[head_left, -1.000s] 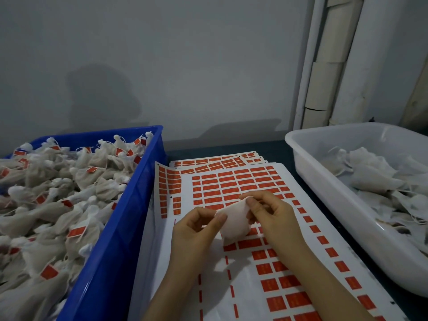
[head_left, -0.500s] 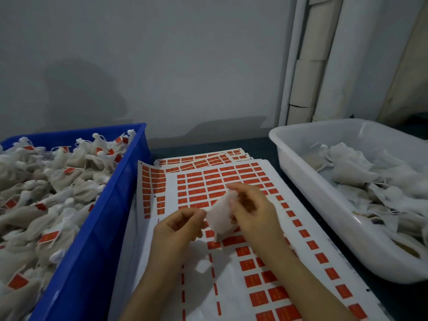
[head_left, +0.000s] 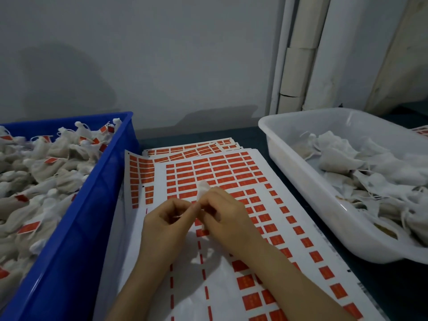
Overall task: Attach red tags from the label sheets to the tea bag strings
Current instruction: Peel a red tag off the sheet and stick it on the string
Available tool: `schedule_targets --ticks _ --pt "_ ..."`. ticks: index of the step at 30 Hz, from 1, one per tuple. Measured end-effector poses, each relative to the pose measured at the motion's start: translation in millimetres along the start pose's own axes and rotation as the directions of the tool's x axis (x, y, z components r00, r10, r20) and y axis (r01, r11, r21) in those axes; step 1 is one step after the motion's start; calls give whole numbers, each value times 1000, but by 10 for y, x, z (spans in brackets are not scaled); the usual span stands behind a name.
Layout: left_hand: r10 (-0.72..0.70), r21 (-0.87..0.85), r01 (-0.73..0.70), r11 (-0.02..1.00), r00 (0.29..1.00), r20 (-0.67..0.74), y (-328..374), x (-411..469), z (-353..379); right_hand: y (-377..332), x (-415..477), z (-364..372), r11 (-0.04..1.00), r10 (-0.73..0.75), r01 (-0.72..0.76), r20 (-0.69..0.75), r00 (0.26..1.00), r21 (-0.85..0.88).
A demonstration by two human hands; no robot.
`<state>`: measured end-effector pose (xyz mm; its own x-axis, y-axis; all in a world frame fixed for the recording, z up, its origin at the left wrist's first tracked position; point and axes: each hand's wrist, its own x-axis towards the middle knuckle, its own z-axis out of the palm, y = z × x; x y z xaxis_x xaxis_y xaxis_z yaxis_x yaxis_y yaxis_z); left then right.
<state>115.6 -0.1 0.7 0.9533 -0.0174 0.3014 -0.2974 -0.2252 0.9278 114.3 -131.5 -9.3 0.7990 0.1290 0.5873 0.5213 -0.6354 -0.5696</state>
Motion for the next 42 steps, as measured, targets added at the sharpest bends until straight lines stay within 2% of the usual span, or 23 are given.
schedule_targets --ticks 4,7,10,13,19,22,30,36,38,40,42 --pt "-2 -71 -2 997 999 -50 -19 6 -31 -47 15 -13 993 64 -65 5 998 102" --pt "-5 -124 0 992 999 -36 -30 24 -38 -57 25 -58 964 148 -149 23 989 220" --pt "-38 -34 41 999 996 82 -38 72 -34 -85 31 -105 913 206 -212 56 977 348" --pt "-89 1 91 996 980 177 -66 72 -8 -113 22 -110 887 233 -246 82 969 392" --pt "-108 65 100 993 985 135 -97 66 -13 -68 57 -134 881 312 -281 -20 950 380" --pt "-107 130 91 987 987 122 -125 75 -5 -72 74 -140 849 352 -311 -18 936 427" --pt "-11 112 -10 994 983 183 -40 35 93 -100 161 -324 773 479 -329 -159 863 542" --pt "-15 127 -8 992 984 180 -101 -37 16 -114 148 -305 749 411 -280 -91 907 601" --pt "5 193 -29 981 992 124 -104 -38 20 -125 147 -289 744 392 -256 -93 915 617" --pt "148 312 -154 937 988 43 -126 -15 17 -137 136 -284 747 372 -241 -89 924 620" --pt "249 395 -257 882 966 72 -127 -20 -2 -154 119 -283 755 341 -223 -79 937 616"
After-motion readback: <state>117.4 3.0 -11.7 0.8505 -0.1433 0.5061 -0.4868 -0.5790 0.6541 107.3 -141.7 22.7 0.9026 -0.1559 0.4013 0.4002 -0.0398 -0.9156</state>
